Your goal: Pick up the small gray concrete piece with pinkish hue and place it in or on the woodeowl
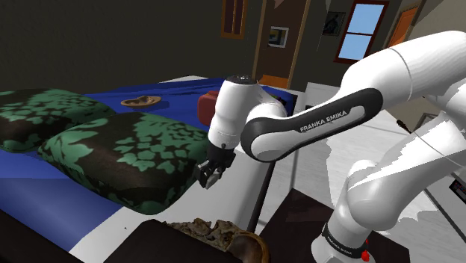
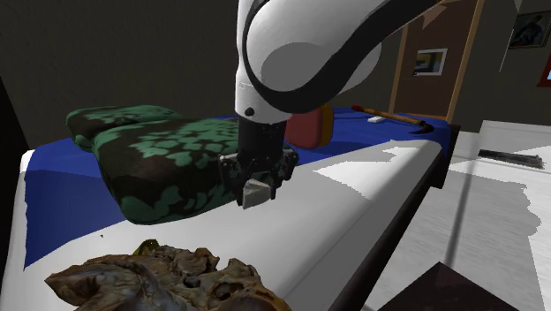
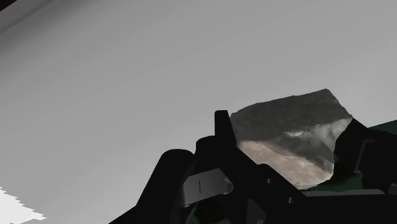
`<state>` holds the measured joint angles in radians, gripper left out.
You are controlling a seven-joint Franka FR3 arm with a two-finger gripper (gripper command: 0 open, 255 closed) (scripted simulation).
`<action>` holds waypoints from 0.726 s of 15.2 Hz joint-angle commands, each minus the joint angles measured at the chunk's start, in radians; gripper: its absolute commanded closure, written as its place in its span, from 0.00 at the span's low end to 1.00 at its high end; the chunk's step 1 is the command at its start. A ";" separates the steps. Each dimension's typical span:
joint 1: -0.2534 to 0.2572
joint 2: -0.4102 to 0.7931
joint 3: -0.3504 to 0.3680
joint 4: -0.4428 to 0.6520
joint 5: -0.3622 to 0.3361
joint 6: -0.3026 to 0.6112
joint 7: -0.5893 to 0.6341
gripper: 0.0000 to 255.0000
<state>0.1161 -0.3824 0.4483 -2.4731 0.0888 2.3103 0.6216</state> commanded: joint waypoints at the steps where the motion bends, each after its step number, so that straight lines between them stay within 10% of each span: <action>1: 0.002 -0.012 -0.006 0.021 0.003 -0.032 -0.005 1.00; 11: 0.004 -0.056 -0.030 0.122 0.008 -0.176 -0.022 1.00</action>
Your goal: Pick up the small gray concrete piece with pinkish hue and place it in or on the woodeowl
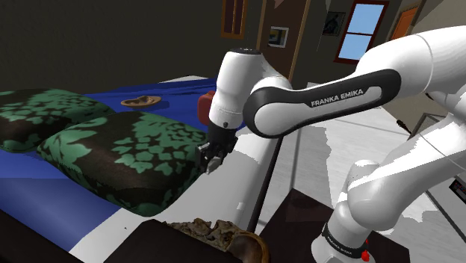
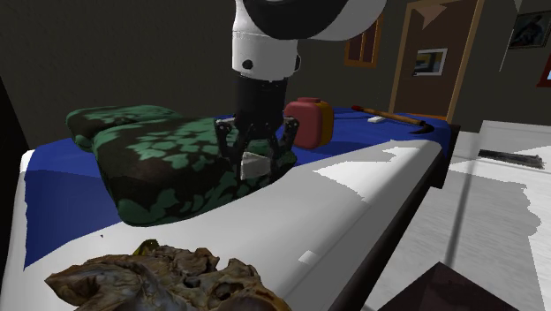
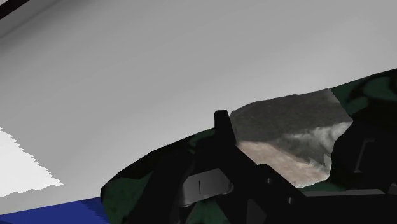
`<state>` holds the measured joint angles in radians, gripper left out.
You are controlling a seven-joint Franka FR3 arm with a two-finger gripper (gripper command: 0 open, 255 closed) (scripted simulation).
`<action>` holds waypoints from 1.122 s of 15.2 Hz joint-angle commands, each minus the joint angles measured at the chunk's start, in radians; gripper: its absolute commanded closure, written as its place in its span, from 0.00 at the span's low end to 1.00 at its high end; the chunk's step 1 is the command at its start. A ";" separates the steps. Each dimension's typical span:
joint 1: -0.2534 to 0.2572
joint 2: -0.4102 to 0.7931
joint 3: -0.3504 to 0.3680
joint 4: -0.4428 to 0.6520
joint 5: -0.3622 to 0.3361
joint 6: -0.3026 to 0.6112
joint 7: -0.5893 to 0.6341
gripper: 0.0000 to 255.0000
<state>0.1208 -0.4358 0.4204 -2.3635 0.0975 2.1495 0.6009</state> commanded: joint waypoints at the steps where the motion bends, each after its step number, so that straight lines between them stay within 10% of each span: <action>1: -0.001 -0.005 -0.005 0.023 0.000 -0.029 -0.003 1.00; 17: 0.018 -0.035 0.025 0.186 0.008 -0.218 0.055 1.00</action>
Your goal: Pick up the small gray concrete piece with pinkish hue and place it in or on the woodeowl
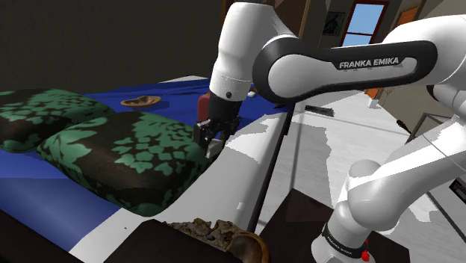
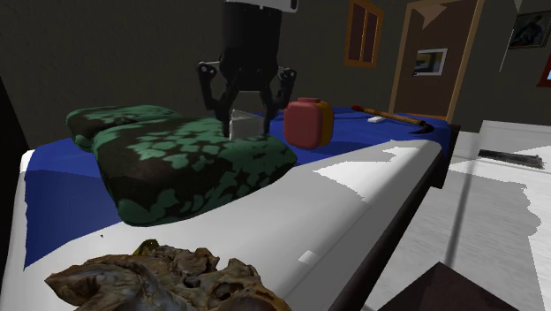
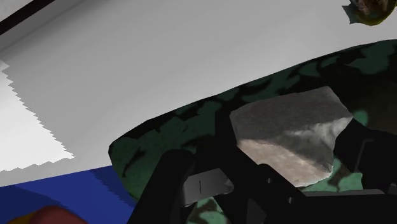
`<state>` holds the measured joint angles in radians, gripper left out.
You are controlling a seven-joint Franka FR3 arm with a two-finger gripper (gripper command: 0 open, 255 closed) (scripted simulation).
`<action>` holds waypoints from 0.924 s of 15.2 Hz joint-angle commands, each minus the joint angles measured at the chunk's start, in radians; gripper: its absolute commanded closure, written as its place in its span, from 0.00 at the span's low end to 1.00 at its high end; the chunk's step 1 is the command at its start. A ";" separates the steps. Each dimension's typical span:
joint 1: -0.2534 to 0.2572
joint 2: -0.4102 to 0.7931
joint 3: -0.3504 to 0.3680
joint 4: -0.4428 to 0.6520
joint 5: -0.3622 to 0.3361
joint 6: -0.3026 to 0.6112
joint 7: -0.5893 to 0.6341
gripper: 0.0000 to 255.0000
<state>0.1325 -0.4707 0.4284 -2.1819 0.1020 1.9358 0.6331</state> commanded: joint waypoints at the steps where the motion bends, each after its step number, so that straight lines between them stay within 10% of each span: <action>1: 0.014 -0.004 0.035 0.006 0.008 -0.008 0.047 1.00; 14: 0.071 0.062 0.311 0.137 0.018 -0.062 0.382 1.00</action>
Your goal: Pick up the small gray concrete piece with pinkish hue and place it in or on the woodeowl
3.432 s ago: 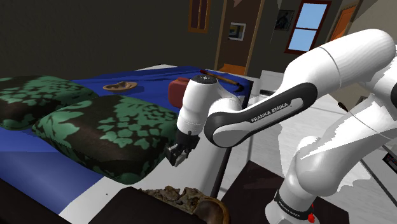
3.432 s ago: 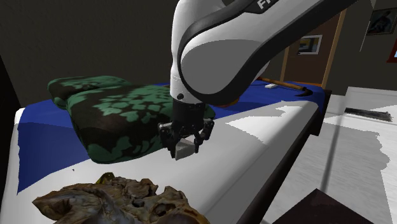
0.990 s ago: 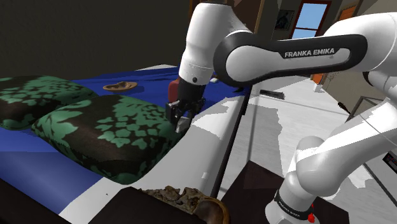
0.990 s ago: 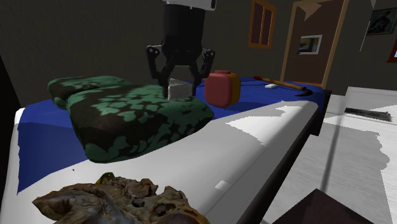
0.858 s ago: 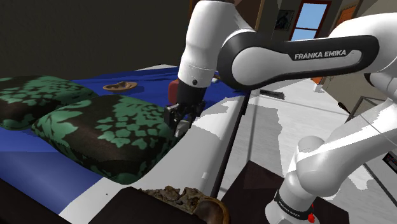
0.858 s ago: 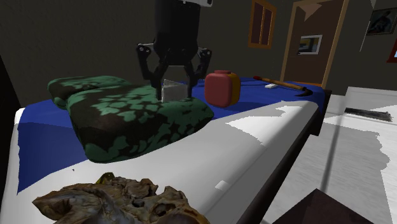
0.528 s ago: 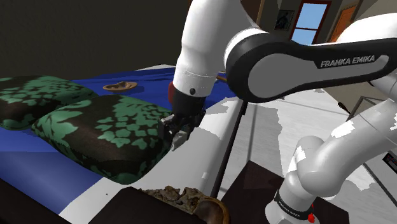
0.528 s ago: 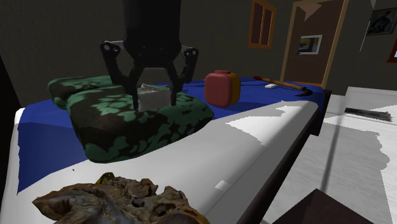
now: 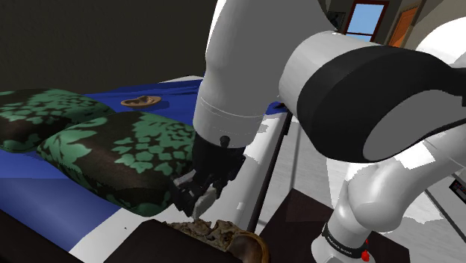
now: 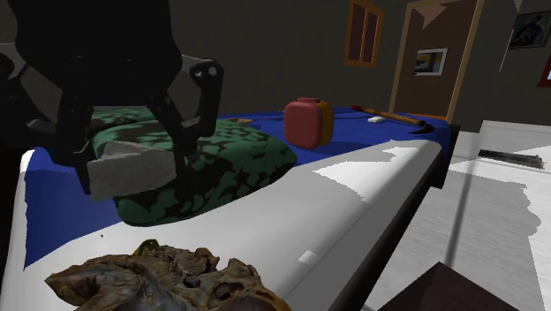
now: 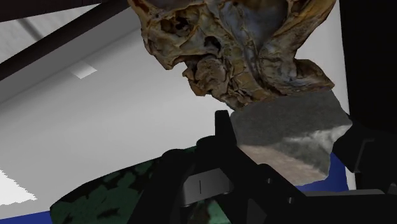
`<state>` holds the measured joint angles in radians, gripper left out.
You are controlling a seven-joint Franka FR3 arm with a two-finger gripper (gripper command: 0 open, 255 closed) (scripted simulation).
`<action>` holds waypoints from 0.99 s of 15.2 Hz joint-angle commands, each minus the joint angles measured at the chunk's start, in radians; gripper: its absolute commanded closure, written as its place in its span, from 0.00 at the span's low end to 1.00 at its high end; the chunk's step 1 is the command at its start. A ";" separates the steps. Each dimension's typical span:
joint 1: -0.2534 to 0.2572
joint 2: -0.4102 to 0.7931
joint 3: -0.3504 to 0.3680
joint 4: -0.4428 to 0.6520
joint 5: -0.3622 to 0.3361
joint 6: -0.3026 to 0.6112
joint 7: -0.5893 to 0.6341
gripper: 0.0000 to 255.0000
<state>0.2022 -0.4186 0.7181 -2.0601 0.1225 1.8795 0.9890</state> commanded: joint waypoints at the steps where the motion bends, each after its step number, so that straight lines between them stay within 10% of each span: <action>1: 0.002 0.009 0.023 0.002 -0.002 0.008 0.027 1.00; 15: 0.005 0.023 0.059 -0.146 0.002 0.169 0.048 1.00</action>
<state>0.2075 -0.3960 0.7762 -2.2041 0.1247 2.0448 1.0363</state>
